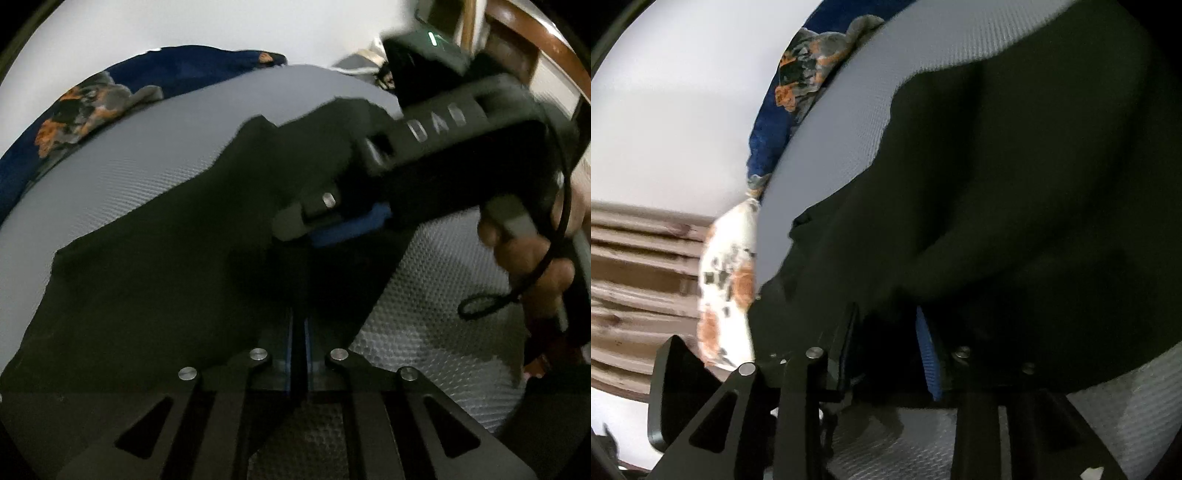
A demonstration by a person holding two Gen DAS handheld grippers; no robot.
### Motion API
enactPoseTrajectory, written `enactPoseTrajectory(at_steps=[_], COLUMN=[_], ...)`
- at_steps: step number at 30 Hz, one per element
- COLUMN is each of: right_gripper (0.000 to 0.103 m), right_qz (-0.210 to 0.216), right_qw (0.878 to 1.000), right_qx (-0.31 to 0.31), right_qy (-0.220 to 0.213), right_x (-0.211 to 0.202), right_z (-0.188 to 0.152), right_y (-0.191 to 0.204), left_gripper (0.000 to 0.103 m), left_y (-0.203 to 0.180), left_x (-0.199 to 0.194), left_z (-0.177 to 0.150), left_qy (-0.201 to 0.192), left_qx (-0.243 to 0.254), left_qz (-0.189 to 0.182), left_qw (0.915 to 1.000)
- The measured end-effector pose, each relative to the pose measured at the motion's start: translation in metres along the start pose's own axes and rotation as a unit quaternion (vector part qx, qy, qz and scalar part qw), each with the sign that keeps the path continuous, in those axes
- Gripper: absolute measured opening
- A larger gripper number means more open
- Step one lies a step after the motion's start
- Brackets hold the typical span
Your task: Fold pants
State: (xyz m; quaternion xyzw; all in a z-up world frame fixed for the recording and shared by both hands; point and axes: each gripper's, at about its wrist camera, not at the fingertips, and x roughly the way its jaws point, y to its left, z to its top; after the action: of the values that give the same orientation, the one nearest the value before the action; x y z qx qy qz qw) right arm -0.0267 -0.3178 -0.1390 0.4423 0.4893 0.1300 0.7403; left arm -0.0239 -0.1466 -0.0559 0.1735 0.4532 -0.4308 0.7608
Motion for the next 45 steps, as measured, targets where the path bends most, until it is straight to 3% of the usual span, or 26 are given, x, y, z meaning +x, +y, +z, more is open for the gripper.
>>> enactPoseTrajectory(at_steps=[6, 12, 20, 27, 29, 31, 37, 39, 45], right_gripper=[0.034, 0.034, 0.034, 0.034, 0.034, 0.034, 0.034, 0.034, 0.034], right_qz=[0.079, 0.091, 0.063, 0.065, 0.028, 0.034, 0.020, 0.027, -0.007], right_qw=[0.996, 0.992, 0.988, 0.980, 0.970, 0.964, 0.956, 0.956, 0.953], right_qx=[0.044, 0.059, 0.087, 0.100, 0.090, 0.091, 0.127, 0.135, 0.170], right_qy=[0.003, -0.066, -0.111, -0.156, -0.222, -0.248, -0.263, -0.261, -0.253], right_x=[0.004, -0.021, -0.035, -0.051, -0.069, -0.082, -0.102, -0.106, -0.112], right_z=[0.001, 0.034, 0.070, 0.089, 0.094, 0.104, 0.139, 0.145, 0.155], right_y=[-0.008, -0.015, -0.039, -0.052, -0.052, -0.055, -0.083, -0.093, -0.115], left_gripper=[0.004, 0.004, 0.004, 0.004, 0.004, 0.004, 0.004, 0.004, 0.004], left_y=[0.010, 0.011, 0.011, 0.018, 0.017, 0.017, 0.017, 0.017, 0.017], left_x=[-0.016, -0.022, -0.018, -0.013, -0.010, -0.007, -0.005, -0.005, -0.004], left_z=[0.005, 0.006, 0.008, 0.007, 0.006, 0.001, -0.001, -0.002, -0.002], left_qy=[-0.025, -0.029, -0.025, -0.017, -0.008, 0.002, 0.004, 0.004, 0.008], left_qx=[-0.028, -0.032, -0.032, -0.039, -0.036, -0.034, -0.036, -0.039, -0.042], left_qz=[0.001, 0.000, -0.004, -0.006, -0.006, -0.003, -0.011, -0.011, -0.008], left_qw=[0.9993, 0.9991, 0.9992, 0.9991, 0.9993, 0.9994, 0.9993, 0.9992, 0.9991])
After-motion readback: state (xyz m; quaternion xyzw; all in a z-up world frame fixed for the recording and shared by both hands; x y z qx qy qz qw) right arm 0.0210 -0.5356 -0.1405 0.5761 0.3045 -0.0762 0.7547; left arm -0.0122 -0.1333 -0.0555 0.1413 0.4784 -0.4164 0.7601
